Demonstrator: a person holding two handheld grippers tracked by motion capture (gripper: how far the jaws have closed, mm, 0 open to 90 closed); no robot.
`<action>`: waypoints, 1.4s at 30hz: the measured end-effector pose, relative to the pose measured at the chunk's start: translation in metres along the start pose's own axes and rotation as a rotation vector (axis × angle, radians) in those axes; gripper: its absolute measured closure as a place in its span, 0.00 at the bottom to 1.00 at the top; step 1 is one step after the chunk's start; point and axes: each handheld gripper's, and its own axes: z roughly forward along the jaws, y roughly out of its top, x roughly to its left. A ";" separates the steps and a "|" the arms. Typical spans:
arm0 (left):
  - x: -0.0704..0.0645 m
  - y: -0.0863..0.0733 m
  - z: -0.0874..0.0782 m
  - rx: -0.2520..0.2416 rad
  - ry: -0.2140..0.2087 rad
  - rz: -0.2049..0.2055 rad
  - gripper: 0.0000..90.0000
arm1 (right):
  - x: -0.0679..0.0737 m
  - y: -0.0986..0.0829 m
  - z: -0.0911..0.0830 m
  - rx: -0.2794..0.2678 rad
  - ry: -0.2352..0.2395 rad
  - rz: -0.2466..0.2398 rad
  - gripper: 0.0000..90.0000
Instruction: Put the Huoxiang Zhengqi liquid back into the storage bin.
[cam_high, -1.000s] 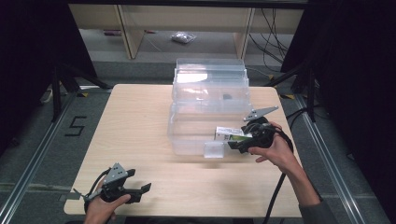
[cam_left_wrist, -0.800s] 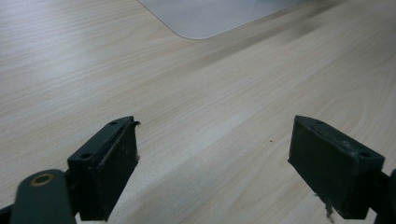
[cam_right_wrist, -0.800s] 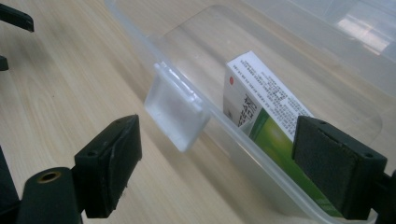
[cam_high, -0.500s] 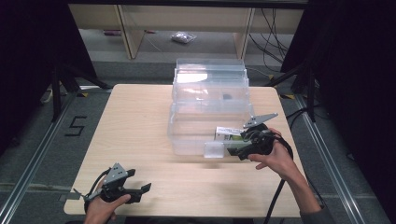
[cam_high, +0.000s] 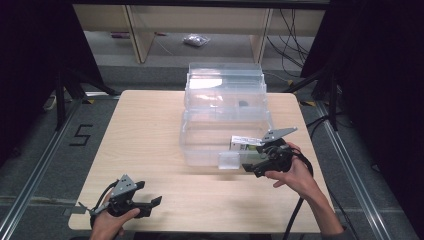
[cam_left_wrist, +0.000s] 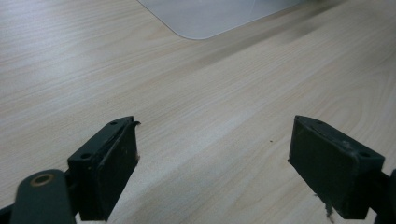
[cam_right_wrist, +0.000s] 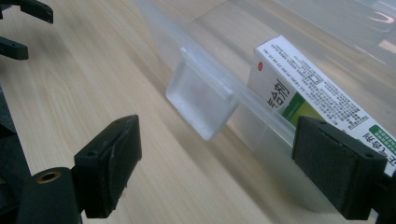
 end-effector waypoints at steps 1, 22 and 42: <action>0.000 0.000 0.000 0.000 0.000 0.000 0.17 | -0.002 0.000 0.001 -0.019 -0.006 -0.038 0.19; 0.000 0.000 0.000 -0.001 0.000 0.002 0.17 | 0.015 -0.022 0.007 -0.017 0.013 -0.017 0.19; -0.001 0.000 -0.001 0.000 -0.001 0.004 0.17 | 0.021 -0.050 0.019 -0.018 0.002 -0.012 0.19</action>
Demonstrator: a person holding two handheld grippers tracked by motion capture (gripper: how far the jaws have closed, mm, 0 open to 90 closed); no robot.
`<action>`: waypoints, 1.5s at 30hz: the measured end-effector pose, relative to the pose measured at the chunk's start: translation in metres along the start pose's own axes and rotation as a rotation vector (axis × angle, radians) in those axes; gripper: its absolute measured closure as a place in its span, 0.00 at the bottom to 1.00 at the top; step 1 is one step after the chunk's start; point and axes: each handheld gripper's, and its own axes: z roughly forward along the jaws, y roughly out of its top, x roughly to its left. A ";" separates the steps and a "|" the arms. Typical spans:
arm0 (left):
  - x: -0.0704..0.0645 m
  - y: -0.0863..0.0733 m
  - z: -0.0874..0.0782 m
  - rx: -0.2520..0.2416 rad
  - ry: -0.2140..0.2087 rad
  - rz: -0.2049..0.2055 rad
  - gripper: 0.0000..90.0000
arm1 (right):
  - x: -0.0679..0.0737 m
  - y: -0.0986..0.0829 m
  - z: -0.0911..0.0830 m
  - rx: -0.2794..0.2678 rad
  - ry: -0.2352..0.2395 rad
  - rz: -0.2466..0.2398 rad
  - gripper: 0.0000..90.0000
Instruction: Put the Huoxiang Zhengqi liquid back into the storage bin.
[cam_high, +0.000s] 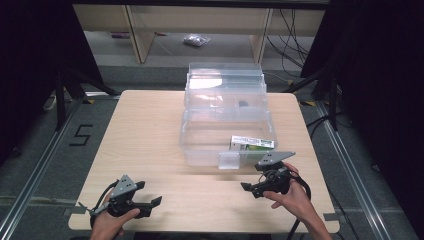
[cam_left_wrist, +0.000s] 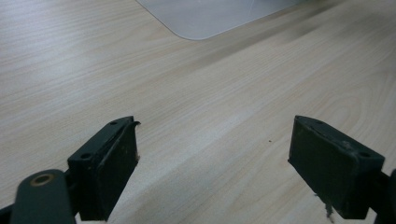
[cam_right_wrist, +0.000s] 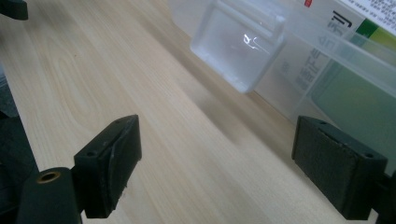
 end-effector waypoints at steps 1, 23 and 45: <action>-0.001 0.000 0.000 -0.002 0.002 -0.004 0.17 | 0.000 -0.003 0.002 -0.010 0.000 0.007 0.19; -0.001 0.000 -0.001 -0.003 -0.002 0.000 0.17 | 0.000 -0.032 0.001 -0.040 -0.036 0.079 0.19; 0.000 0.000 -0.001 -0.003 0.004 0.002 0.17 | 0.002 -0.062 -0.003 -0.002 -0.081 0.127 0.19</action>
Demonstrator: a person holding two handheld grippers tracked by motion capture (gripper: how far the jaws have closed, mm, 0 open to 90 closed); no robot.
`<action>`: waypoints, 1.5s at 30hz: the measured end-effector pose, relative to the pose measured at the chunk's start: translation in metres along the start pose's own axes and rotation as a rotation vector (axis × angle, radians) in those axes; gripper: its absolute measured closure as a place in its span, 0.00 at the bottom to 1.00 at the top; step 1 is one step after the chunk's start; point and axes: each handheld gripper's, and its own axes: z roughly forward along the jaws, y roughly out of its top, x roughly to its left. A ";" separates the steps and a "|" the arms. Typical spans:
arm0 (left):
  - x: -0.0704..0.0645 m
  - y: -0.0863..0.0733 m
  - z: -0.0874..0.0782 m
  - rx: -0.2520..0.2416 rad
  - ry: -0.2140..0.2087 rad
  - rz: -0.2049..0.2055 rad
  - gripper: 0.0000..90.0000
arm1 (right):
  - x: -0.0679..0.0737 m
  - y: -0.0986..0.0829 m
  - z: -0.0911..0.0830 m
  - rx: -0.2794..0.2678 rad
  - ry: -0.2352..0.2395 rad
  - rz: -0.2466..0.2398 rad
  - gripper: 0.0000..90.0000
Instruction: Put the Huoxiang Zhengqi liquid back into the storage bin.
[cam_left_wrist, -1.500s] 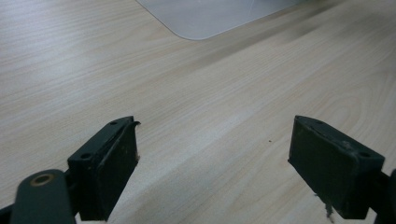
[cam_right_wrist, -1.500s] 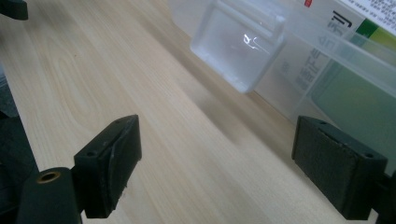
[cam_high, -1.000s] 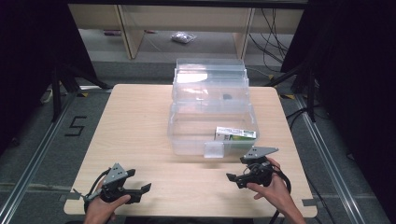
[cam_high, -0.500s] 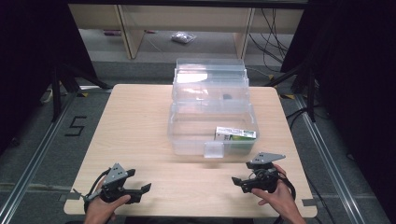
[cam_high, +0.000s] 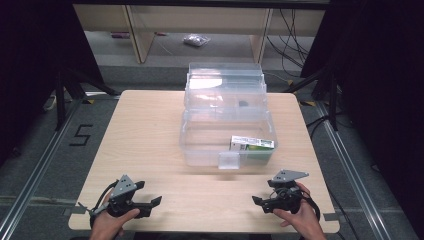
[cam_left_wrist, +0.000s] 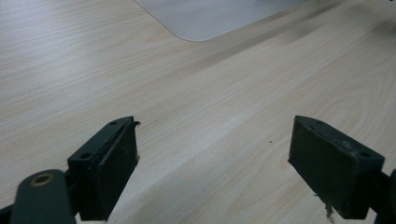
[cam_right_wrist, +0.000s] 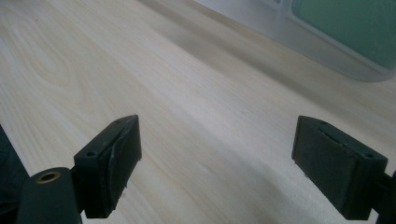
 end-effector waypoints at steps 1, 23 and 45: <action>0.000 0.000 0.000 0.000 0.000 0.000 0.17 | -0.001 -0.001 0.000 -0.001 0.001 -0.014 0.19; 0.000 0.000 0.000 -0.002 0.003 0.002 0.17 | 0.004 -0.022 -0.005 0.074 -0.020 -0.056 0.19; 0.000 0.000 0.000 0.001 0.006 0.001 0.17 | 0.004 -0.026 -0.001 0.100 -0.033 -0.050 0.19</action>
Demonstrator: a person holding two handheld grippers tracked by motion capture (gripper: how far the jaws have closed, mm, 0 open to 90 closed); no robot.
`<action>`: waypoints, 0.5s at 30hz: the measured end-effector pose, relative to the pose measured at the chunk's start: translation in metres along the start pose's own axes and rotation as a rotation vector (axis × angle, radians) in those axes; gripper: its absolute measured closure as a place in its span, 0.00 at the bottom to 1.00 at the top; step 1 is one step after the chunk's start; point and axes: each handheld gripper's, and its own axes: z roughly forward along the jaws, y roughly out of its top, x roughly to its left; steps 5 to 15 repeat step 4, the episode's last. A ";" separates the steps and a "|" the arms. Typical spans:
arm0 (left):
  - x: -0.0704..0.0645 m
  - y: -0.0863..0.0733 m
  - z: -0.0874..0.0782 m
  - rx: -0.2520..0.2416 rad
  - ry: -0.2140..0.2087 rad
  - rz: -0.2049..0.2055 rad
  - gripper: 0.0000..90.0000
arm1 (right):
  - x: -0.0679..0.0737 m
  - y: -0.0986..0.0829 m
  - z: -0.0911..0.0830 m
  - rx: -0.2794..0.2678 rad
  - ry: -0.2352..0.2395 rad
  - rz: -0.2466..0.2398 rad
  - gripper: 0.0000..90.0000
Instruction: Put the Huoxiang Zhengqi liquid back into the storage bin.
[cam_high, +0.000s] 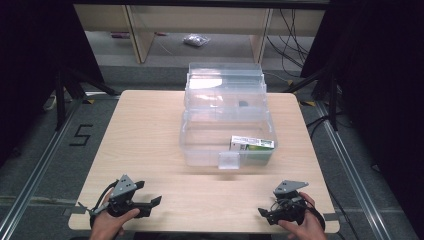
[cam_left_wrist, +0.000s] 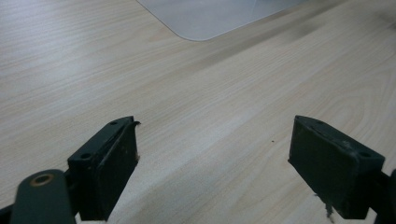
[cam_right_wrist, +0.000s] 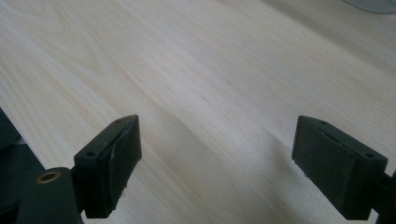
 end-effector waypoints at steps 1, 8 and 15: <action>0.000 0.000 0.000 0.000 0.000 -0.001 0.17 | -0.001 0.000 0.001 -0.008 -0.003 -0.022 0.19; 0.000 0.000 0.000 -0.001 0.002 0.000 0.17 | -0.002 0.000 -0.001 0.006 0.001 -0.025 0.19; 0.000 0.000 0.000 -0.001 0.002 0.000 0.17 | -0.002 0.000 -0.001 0.006 0.001 -0.025 0.19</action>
